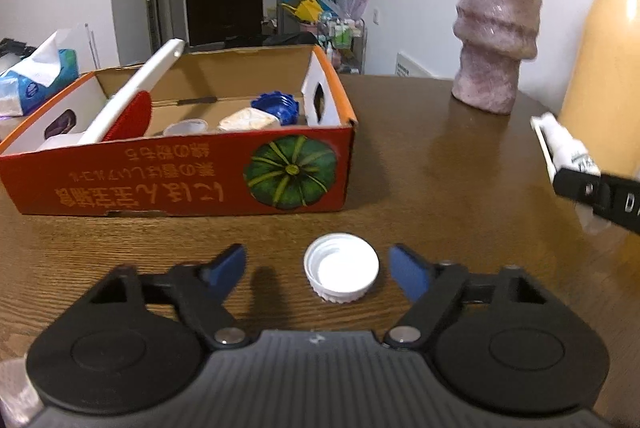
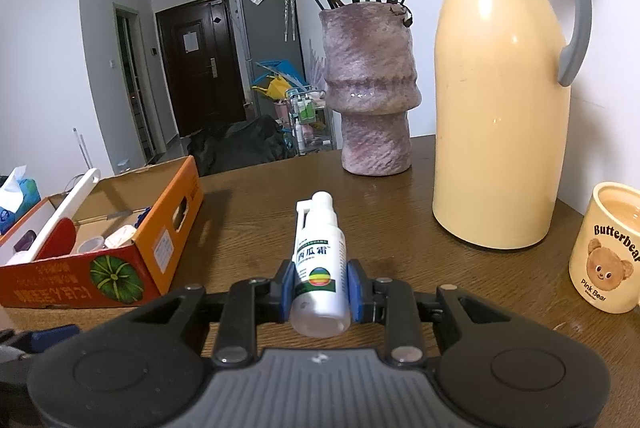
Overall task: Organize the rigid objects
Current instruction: 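Grasp the second white bottle cap with the left tool, then carry the spray bottle with the right tool and cap with the left tool into the box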
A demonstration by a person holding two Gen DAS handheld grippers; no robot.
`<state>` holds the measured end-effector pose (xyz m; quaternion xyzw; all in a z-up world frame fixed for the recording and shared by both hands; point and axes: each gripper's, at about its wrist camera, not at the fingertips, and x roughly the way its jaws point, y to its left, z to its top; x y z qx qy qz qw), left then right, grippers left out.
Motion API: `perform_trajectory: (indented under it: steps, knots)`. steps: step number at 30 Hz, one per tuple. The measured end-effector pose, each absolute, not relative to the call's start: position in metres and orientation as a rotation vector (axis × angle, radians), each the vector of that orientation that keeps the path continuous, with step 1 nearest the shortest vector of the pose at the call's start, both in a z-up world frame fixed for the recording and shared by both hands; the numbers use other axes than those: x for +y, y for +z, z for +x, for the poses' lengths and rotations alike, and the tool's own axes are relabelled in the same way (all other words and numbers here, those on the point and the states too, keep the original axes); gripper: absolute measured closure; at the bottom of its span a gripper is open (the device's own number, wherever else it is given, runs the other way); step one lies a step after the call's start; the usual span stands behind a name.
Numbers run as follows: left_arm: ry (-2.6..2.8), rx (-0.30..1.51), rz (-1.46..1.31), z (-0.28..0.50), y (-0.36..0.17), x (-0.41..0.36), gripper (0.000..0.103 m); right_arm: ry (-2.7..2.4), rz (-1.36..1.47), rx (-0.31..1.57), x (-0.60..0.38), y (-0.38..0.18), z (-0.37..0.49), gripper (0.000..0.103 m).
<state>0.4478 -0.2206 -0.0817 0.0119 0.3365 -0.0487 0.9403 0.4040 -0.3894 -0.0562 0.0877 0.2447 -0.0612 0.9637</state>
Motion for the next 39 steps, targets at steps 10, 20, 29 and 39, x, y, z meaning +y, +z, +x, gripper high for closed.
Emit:
perform_trajectory:
  steps: [10,20,29,39]
  knots:
    - [-0.18,0.703,0.019,0.449,-0.085,-0.221,0.062,-0.112,0.169,0.501,-0.386,-0.058,0.405,0.077]
    - [-0.213,0.655,0.021,0.439,-0.073,-0.217,0.062,-0.112,0.157,0.495,-0.383,-0.061,0.404,0.077]
    - [-0.228,0.599,0.01,0.43,-0.059,-0.206,0.062,-0.114,0.157,0.47,-0.377,-0.061,0.4,0.077]
    - [-0.2,0.554,-0.029,0.425,-0.044,-0.171,0.062,-0.092,0.168,0.445,-0.353,-0.059,0.392,0.077]
